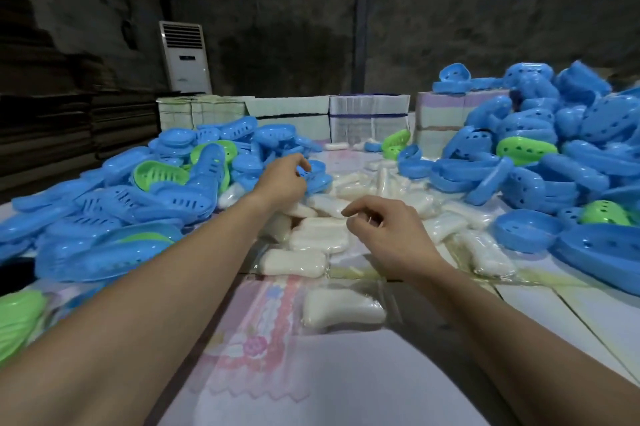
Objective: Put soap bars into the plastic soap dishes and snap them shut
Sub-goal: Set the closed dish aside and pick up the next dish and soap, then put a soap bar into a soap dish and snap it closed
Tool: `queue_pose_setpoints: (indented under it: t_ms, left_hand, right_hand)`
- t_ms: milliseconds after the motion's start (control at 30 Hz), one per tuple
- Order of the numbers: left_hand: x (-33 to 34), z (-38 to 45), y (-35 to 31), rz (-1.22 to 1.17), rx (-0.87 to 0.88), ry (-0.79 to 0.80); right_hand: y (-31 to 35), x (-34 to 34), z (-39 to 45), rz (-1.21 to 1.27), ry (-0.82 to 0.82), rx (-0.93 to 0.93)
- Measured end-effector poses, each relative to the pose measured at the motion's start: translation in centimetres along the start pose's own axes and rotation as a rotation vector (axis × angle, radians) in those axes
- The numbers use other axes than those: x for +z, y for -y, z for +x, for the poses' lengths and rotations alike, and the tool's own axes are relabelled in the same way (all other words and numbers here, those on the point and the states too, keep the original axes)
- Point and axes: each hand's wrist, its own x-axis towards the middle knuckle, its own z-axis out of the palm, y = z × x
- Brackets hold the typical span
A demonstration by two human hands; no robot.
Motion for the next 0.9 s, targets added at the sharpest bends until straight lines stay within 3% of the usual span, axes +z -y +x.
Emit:
queue_pose_setpoints:
  t_ms: [300, 400, 533, 733, 900]
  left_hand:
    - [0.0, 4.2, -0.8, 0.577, 0.083, 0.551]
    - [0.1, 4.5, -1.3, 0.591, 0.079, 0.563]
    - [0.1, 4.7, -0.8, 0.575, 0.135, 0.446]
    - [0.2, 0.9, -1.7, 0.03, 0.234, 0.087]
    - [-0.6, -4.6, -4.0, -0.573, 0.084, 0.075]
  right_hand:
    - [0.0, 0.5, 0.2, -0.038, 0.031, -0.017]
    - [-0.1, 0.5, 0.3, -0.035, 0.029, -0.022]
    - [-0.2, 0.3, 0.4, -0.025, 0.023, -0.026]
    - [-0.6, -0.6, 0.6, -0.004, -0.08, 0.045]
    - [-1.2, -1.0, 0.6, -0.04, -0.113, 0.084]
